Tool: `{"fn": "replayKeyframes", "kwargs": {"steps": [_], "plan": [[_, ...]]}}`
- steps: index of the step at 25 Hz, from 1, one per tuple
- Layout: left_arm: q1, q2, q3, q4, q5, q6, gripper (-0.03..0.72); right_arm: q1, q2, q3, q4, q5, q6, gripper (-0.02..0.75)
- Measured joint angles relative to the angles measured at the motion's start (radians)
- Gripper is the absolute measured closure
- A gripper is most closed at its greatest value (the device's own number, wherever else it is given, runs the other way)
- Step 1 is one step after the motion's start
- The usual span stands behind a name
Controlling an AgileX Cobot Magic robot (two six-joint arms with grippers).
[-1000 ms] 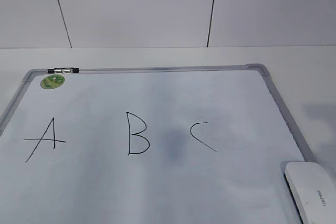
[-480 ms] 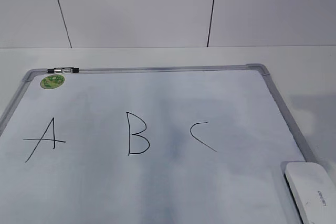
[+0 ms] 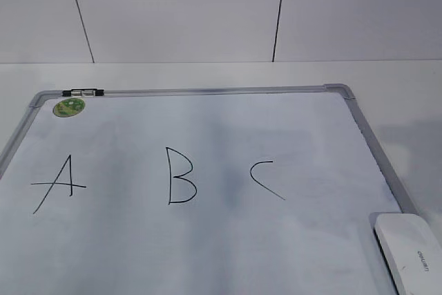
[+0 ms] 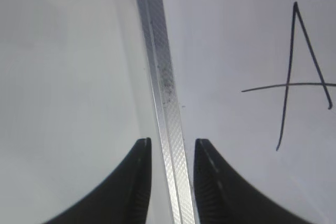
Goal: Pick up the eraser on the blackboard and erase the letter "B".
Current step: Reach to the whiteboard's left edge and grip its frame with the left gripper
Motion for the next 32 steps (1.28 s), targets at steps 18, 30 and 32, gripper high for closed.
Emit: {"fn": "replayKeyframes", "kwargs": {"steps": [18,30,32], "plan": [[0.014,0.159,-0.004,0.000,-0.089,0.016,0.470,0.000,0.000,0.000,0.002,-0.002,0.000,0.351],[0.016,0.203,-0.008,-0.002,-0.101,0.016,0.470,0.000,0.000,0.000,0.002,-0.002,0.000,0.351],[0.016,0.203,-0.008,-0.002,-0.101,0.016,0.470,0.000,0.000,0.000,0.002,-0.002,0.000,0.351]]}}
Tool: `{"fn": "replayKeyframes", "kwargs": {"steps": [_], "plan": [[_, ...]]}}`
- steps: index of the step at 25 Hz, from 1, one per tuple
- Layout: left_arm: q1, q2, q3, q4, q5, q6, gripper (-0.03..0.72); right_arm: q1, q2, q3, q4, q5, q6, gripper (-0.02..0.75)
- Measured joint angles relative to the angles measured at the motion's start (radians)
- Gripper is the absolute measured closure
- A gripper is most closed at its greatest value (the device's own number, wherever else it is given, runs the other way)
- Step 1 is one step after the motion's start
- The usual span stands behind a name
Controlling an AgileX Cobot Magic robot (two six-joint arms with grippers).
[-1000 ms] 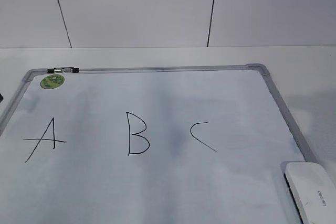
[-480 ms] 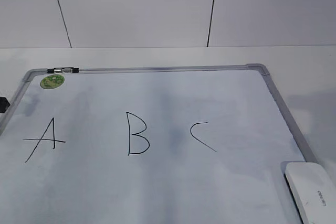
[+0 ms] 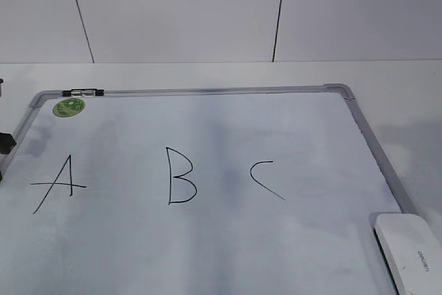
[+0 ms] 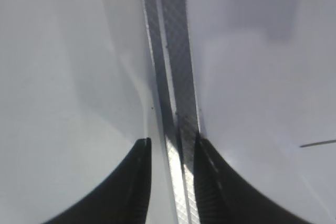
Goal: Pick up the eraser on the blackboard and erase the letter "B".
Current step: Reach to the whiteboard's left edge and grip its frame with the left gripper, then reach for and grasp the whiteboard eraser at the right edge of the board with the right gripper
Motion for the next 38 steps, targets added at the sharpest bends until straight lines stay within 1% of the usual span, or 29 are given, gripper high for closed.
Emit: {"fn": "replayKeyframes", "kwargs": {"steps": [3,6,12,15,21,22,24,26,28,31,38], "plan": [[0.000,0.000,0.000,0.000,0.000,0.000,0.480,0.000,0.000,0.000,0.000,0.000,0.000,0.351],[0.000,0.000,0.000,-0.002,-0.002,0.000,0.515,0.000,0.000,0.000,0.000,-0.002,0.000,0.351],[0.000,0.000,0.000,-0.011,-0.004,0.000,0.635,0.000,0.000,0.000,0.002,-0.002,0.000,0.351],[0.002,0.000,0.000,-0.018,-0.004,-0.009,0.655,0.000,0.000,0.000,0.002,-0.002,0.000,0.351],[0.002,0.000,0.000,-0.020,-0.004,-0.014,0.657,0.000,0.000,0.000,0.002,-0.002,0.029,0.346],[0.002,0.000,0.000,-0.020,-0.004,-0.014,0.657,0.000,0.000,0.000,0.009,-0.002,0.034,0.331],[0.002,0.000,0.000,-0.020,-0.004,-0.015,0.657,0.000,0.000,0.000,0.035,-0.002,0.041,0.265],[0.002,0.000,0.000,-0.020,-0.004,-0.015,0.657,0.000,0.004,0.000,0.074,-0.002,0.044,0.163],[0.002,0.000,0.000,-0.020,-0.004,-0.015,0.657,0.000,0.017,0.000,0.095,-0.002,0.044,0.099],[0.002,0.000,0.000,-0.020,-0.004,-0.015,0.657,0.000,0.037,0.000,0.101,-0.002,0.046,0.074],[0.002,0.000,0.000,-0.021,-0.004,-0.015,0.657,0.000,0.117,0.000,0.108,-0.026,0.046,0.070]]}}
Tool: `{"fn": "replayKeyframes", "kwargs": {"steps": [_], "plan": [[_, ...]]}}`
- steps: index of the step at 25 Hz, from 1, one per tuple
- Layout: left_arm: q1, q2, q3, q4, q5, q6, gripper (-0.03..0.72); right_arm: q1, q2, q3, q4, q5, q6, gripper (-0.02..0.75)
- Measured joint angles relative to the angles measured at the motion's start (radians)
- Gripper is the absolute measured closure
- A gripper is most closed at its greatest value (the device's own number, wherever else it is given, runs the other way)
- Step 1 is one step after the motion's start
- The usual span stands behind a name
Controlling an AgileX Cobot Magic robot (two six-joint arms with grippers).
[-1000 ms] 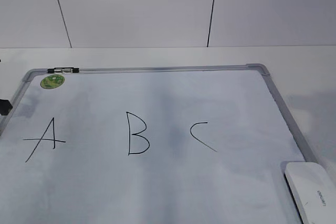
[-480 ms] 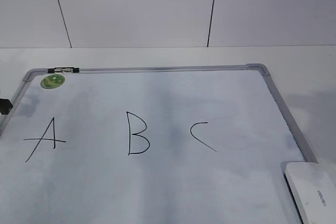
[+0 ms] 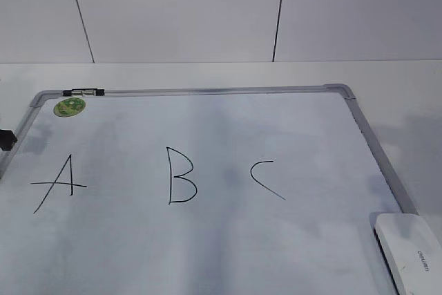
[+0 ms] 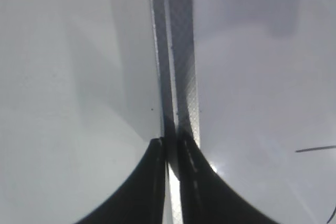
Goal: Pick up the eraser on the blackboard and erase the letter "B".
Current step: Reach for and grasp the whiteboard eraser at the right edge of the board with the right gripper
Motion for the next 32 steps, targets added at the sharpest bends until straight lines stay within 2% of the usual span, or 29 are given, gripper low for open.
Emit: {"fn": "replayKeyframes", "kwargs": {"steps": [7,12,15,19,25,32], "plan": [[0.000,0.000,0.000,0.000,-0.001,0.000,0.657,0.014,0.101,0.000,-0.002,-0.067,-0.021,0.071],[0.000,0.000,0.000,-0.002,-0.002,0.000,0.657,0.156,0.195,0.000,-0.067,-0.129,0.049,0.071],[0.000,0.000,0.000,-0.002,-0.002,0.000,0.657,0.195,0.246,0.000,-0.128,-0.145,0.130,0.074],[0.000,0.000,0.000,-0.002,-0.002,0.000,0.656,0.198,0.279,0.000,-0.166,-0.171,0.164,0.078],[0.000,0.000,0.000,-0.002,-0.004,0.000,0.656,0.198,0.316,-0.002,-0.146,-0.264,0.173,0.090],[0.000,0.000,0.000,-0.002,-0.004,0.000,0.655,0.198,0.386,-0.004,-0.141,-0.277,0.173,0.099]]}}
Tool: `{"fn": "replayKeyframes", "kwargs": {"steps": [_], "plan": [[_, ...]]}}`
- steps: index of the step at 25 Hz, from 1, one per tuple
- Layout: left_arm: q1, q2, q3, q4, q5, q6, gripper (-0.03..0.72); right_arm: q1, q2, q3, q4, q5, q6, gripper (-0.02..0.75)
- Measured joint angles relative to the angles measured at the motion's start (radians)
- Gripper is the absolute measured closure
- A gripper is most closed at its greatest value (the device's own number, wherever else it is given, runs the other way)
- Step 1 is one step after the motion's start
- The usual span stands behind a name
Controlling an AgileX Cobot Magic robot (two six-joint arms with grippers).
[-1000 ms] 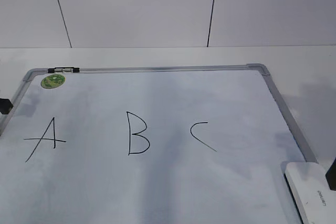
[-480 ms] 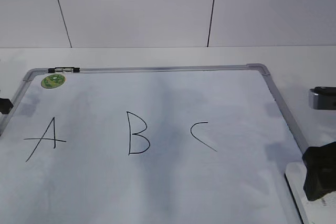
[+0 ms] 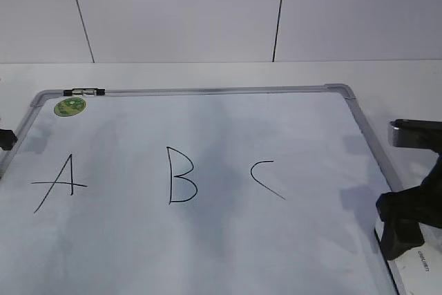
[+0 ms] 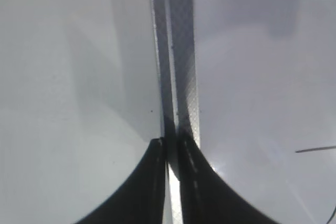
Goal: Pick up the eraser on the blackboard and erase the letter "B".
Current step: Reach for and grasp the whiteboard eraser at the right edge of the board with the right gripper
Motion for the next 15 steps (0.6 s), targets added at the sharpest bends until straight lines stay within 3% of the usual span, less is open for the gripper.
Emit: {"fn": "replayKeyframes", "kwargs": {"steps": [15], "plan": [[0.000,0.000,0.000,0.000,-0.005,0.000,0.654,0.000,0.038,0.000,0.017,0.042,0.001,0.141]]}}
